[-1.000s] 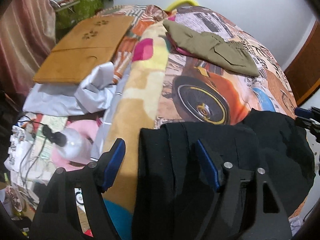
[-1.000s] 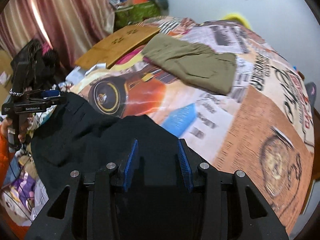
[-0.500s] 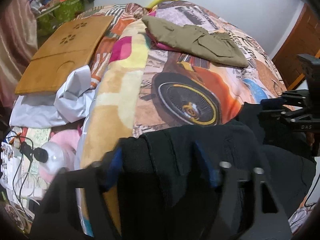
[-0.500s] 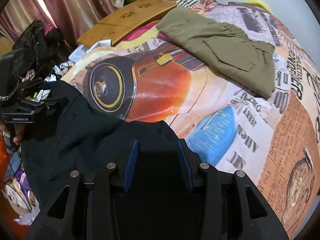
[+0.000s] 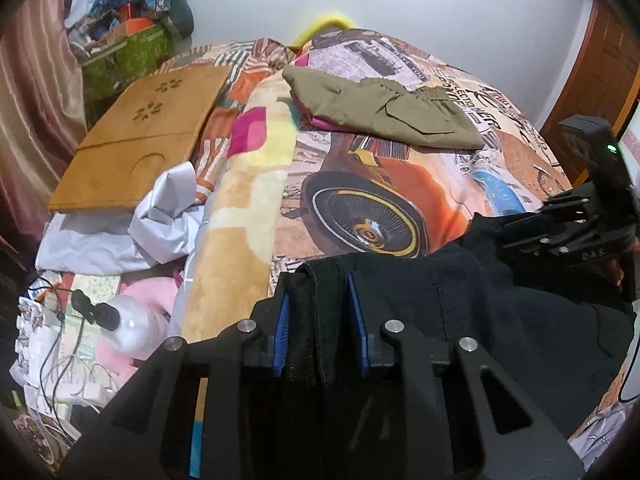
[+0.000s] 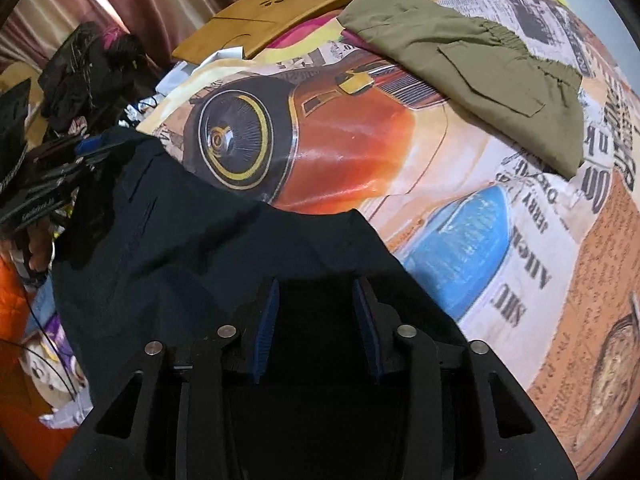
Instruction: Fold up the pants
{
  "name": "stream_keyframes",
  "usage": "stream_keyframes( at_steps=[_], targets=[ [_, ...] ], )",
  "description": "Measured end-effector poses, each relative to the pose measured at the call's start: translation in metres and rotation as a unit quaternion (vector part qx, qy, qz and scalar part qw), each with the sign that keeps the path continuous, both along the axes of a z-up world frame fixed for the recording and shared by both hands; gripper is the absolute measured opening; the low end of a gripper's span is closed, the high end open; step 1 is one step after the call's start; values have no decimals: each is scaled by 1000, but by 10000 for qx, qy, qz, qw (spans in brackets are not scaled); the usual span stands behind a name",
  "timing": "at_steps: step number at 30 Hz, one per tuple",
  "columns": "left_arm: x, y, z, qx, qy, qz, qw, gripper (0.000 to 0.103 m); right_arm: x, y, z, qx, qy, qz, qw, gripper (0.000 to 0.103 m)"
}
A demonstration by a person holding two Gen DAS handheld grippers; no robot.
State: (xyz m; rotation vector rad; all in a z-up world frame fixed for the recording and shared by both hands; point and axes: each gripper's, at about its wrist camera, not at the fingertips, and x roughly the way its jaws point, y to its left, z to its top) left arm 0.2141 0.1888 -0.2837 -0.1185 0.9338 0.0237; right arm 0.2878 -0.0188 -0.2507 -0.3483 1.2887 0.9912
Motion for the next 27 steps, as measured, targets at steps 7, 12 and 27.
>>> stream_keyframes(
  at_steps=[7, 12, 27],
  targets=[
    [-11, -1, 15, 177, -207, 9, 9996, 26, 11, 18, -7, 96, 82, -104, 9999, 35],
    [-9, 4, 13, 209, -171, 96, 9996, 25, 17, 14, -1, 339, -93, -335, 9988, 6],
    [-4, 10, 8, 350, -201, 154, 9991, 25, 25, 5, 7, 83, -230, -177, 9995, 31]
  ],
)
